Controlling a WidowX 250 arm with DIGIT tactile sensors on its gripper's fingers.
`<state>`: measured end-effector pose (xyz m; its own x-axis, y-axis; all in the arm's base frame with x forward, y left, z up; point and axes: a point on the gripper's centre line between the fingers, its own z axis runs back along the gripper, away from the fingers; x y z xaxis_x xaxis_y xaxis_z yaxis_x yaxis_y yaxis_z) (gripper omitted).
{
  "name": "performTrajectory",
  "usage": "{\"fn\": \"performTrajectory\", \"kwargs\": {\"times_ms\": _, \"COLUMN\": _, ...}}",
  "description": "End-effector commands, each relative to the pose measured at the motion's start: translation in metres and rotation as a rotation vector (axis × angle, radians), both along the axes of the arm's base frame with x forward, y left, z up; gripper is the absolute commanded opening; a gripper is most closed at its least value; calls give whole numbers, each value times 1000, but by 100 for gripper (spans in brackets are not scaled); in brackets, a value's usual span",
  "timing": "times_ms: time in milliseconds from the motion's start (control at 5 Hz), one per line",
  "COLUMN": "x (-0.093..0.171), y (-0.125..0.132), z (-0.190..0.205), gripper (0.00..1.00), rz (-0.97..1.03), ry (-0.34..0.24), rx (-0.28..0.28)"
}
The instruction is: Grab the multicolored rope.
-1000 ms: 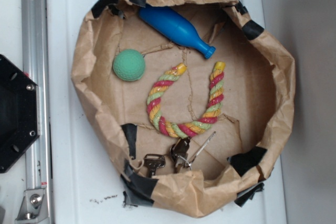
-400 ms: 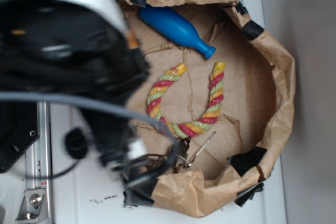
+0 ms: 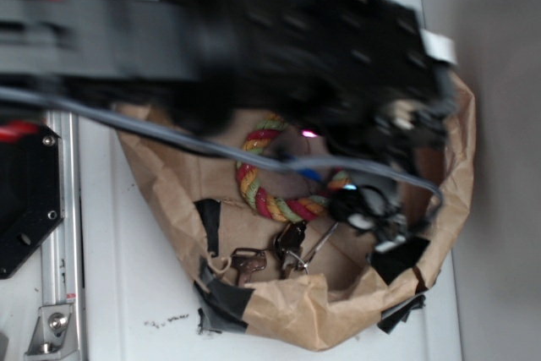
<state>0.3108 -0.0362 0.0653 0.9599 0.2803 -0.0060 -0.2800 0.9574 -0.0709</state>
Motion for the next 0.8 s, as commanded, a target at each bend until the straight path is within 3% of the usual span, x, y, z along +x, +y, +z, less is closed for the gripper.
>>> {"fn": "performTrajectory", "kwargs": {"times_ms": 0, "x": 7, "y": -28, "z": -34, "gripper": 92, "rz": -134, "ry": 61, "rx": -8}}
{"fn": "performTrajectory", "kwargs": {"times_ms": 200, "x": -17, "y": -31, "z": -37, "gripper": 100, "rz": -177, "ry": 90, "rx": 9}}
{"fn": "performTrajectory", "kwargs": {"times_ms": 400, "x": -40, "y": -29, "z": -47, "gripper": 100, "rz": -178, "ry": 124, "rx": 5}}
{"fn": "performTrajectory", "kwargs": {"times_ms": 600, "x": -46, "y": -31, "z": -60, "gripper": 0, "rz": -157, "ry": 159, "rx": -1}}
